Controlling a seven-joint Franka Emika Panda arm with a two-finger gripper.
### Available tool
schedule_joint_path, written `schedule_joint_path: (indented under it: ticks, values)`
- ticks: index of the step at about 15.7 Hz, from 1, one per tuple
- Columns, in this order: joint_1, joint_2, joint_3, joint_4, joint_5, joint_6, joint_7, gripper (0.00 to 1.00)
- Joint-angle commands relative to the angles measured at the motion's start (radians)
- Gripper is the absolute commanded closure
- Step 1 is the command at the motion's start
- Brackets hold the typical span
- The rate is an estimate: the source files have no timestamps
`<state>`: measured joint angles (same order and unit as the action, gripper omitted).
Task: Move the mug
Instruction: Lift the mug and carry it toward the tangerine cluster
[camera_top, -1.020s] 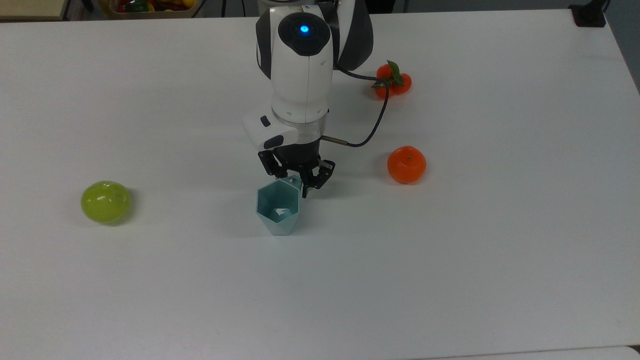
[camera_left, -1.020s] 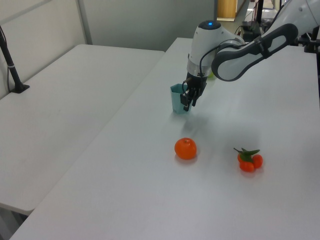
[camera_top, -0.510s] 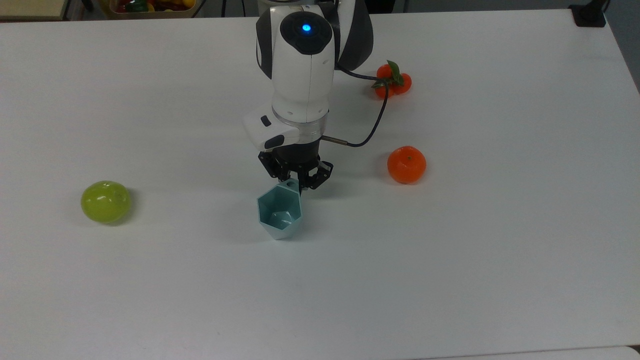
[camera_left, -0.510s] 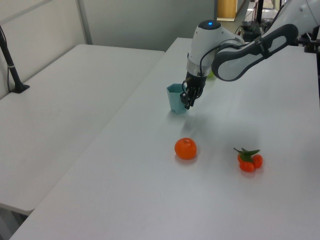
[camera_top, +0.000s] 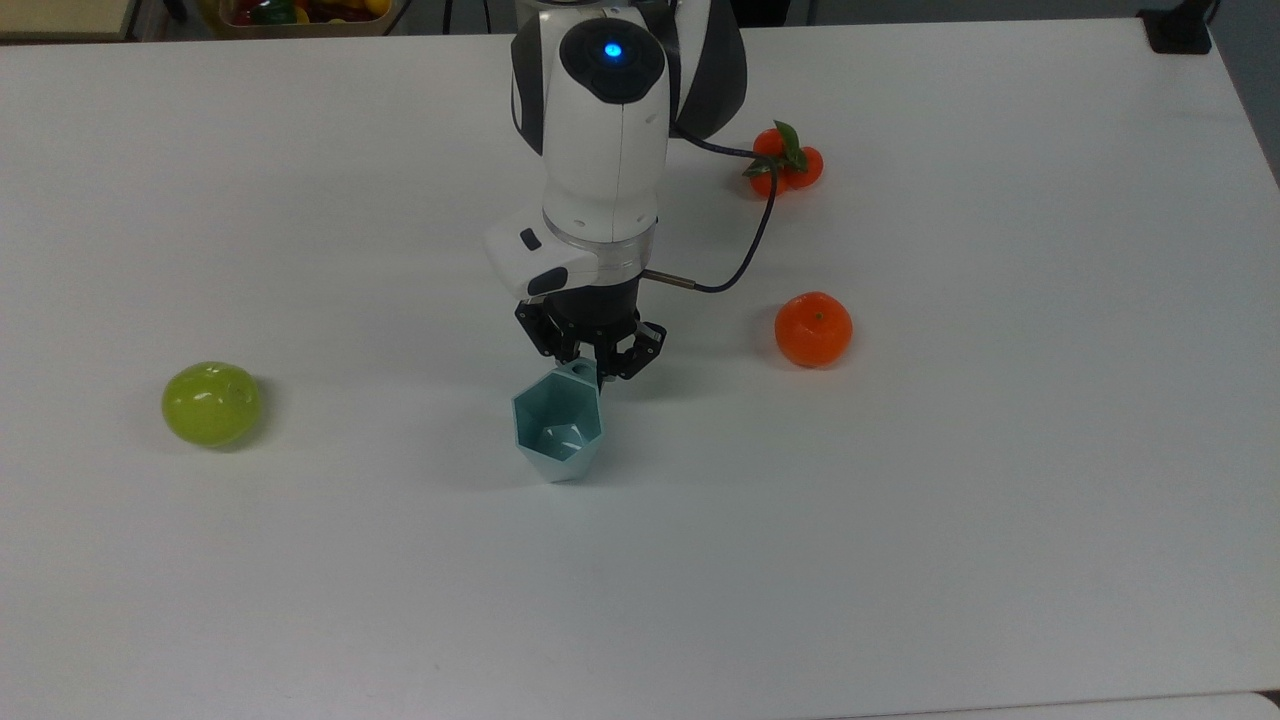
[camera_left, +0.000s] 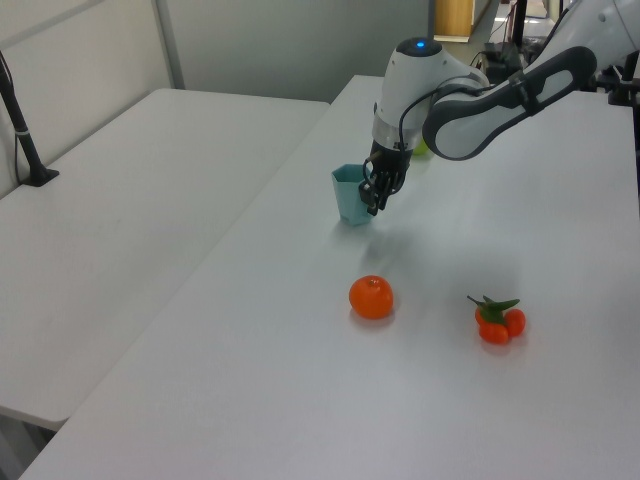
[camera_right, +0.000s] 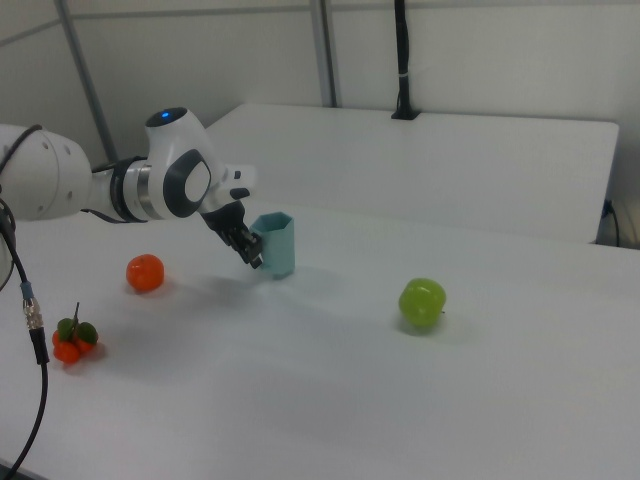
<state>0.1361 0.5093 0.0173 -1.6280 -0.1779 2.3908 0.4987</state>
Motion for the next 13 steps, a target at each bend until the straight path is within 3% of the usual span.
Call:
schedule_joint_path:
  ticks: [1,8,13]
  values:
    - [0.0,-0.075,-0.003,-0.019,-0.003,-0.005,0.024,1.0]
    - [-0.009,-0.241,0.0,-0.024,0.027,-0.197,0.005,1.0]
    - [-0.03,-0.386,0.0,-0.055,0.115,-0.375,-0.164,1.0]
